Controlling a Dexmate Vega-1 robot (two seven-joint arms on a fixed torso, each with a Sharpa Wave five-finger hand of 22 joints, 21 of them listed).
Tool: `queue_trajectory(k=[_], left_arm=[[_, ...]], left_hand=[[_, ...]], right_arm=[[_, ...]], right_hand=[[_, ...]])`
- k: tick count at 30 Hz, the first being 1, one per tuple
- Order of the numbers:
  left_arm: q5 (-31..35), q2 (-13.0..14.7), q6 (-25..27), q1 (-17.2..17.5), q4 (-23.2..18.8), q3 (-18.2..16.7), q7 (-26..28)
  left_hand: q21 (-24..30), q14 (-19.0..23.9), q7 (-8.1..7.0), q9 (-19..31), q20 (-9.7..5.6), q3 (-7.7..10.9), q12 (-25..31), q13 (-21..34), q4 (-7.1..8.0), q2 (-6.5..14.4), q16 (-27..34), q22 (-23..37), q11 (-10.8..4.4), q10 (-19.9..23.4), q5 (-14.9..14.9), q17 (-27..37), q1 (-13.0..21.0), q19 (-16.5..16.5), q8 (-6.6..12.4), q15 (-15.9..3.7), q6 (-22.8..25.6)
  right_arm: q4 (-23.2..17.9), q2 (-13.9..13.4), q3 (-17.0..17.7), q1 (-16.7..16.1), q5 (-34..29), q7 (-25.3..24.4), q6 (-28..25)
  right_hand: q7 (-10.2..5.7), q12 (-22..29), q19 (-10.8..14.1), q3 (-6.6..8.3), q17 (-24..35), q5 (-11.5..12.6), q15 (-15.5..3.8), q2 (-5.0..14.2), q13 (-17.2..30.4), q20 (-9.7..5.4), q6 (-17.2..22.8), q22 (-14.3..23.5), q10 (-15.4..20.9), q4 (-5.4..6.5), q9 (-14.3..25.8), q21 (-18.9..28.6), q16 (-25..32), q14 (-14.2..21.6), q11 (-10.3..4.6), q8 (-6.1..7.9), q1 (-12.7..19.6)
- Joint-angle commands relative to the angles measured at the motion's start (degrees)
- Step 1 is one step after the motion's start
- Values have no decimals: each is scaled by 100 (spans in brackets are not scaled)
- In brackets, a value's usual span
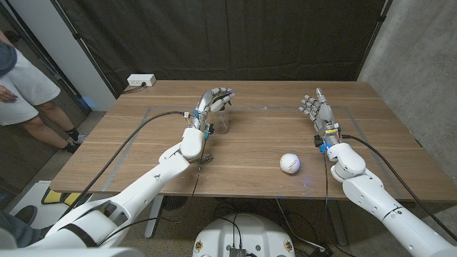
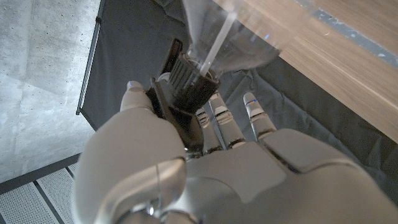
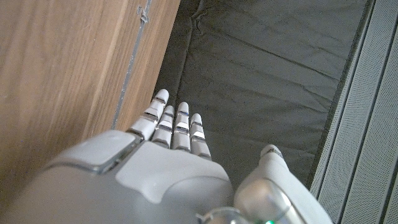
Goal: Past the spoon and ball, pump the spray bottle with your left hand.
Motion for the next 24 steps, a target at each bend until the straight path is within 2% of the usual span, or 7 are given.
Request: queue_trajectory(k=[1, 5, 12, 17, 21, 24], left_arm=[[-133, 279, 249, 354, -612, -205, -125], [-183, 354, 320, 463, -773, -273, -158], [-311, 361, 244, 444, -705, -319, -271], [-241, 512, 387, 481, -980, -389, -321], [-264, 525, 568, 560, -1162, -478, -245], [-333, 608, 510, 550, -1217, -504, -381]], left_hand=[[16, -101, 16, 20, 24, -7, -26, -15, 41, -3, 8, 21, -43, -70, 27, 2, -33, -68, -38, -102, -49], [17, -143, 2, 23, 24, -14, -40, -38, 53, -4, 18, 22, -37, -133, 27, 4, -57, -94, -75, -86, -119], [12, -231, 11, 28, 24, -30, -56, -80, 74, -13, 31, 24, 6, -259, 33, 7, -100, -169, -114, -12, -174], [18, -414, -53, 37, 23, -49, -111, -142, 108, -13, 27, 28, 66, -673, 47, 12, -164, -270, -206, 58, -348], [36, -508, -25, 44, 21, -71, -106, -185, 154, -3, 36, 33, 162, -938, 51, 19, -245, -301, -261, 134, -457], [55, -535, 4, 47, 16, -82, -93, -198, 182, 8, 41, 36, 199, -997, 49, 22, -291, -278, -285, 196, -508]], right_arm=[[-111, 1, -1, -63, -104, -139, -3], [-185, -16, 12, -94, -139, -224, -62], [-205, -18, -3, -56, -187, -254, -93], [-216, -3, 4, -53, -249, -300, -44], [-221, 5, 4, -65, -270, -335, -50], [-251, 2, 4, -90, -300, -390, -82]], right_hand=[[-3, -24, 16, -30, 12, 48, 9, 22, 18, 29, 72, 28, 53, 2, 35, -9, -13, 42, -24, 13, 13], [-5, -26, 12, -30, 11, 47, 25, 22, 18, 31, 75, 29, 52, -4, 35, -15, -14, 44, -22, 14, 19], [-11, -29, 11, -32, 10, 45, 45, 17, 18, 38, 65, 29, 50, -15, 35, -27, -15, 47, -33, 9, 31], [-26, -32, -6, -37, 9, 43, 61, 10, 18, 64, 50, 29, 47, -20, 35, -41, -19, 38, -44, 3, 34], [-33, -34, -19, -40, 9, 42, 61, 5, 18, 74, 49, 29, 45, -24, 35, -50, -22, 31, -47, 2, 36], [-45, -42, -29, -44, 8, 41, 59, 0, 18, 75, 43, 30, 29, -29, 35, -61, -29, 15, -48, 0, 39]])
